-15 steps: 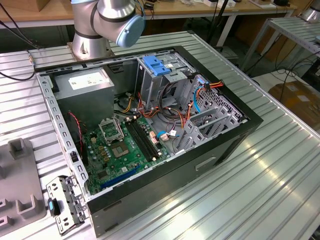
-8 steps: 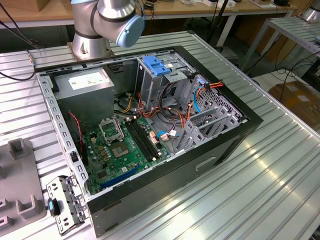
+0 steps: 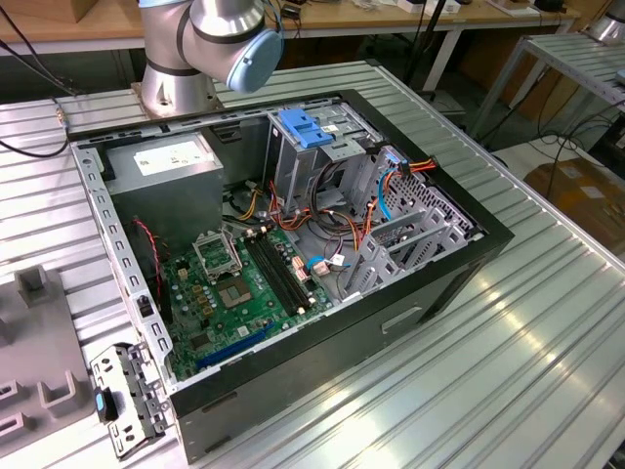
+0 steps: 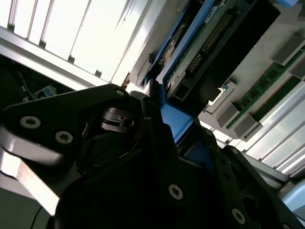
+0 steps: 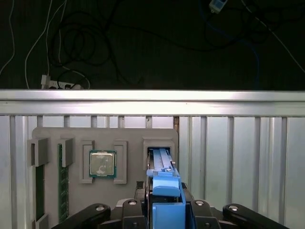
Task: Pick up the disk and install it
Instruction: 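Pick up the disk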
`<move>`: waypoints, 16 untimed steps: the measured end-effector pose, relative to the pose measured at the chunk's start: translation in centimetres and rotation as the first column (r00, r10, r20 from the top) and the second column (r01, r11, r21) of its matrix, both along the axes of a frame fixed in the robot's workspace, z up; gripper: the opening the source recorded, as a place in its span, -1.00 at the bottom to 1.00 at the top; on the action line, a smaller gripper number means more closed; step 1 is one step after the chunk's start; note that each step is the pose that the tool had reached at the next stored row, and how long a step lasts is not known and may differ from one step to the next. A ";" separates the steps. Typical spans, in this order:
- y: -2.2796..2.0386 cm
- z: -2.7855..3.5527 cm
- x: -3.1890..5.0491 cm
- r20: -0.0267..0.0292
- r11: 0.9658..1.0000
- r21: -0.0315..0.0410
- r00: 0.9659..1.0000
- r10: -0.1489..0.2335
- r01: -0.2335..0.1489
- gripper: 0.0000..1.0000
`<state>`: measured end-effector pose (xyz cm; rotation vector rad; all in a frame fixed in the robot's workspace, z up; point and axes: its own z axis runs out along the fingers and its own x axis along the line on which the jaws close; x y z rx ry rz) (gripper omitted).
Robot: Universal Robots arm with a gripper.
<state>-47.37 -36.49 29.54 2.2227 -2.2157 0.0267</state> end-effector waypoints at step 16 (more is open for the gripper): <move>0.00 -0.03 0.00 0.000 1.000 0.000 1.000 -0.011 0.011 -0.25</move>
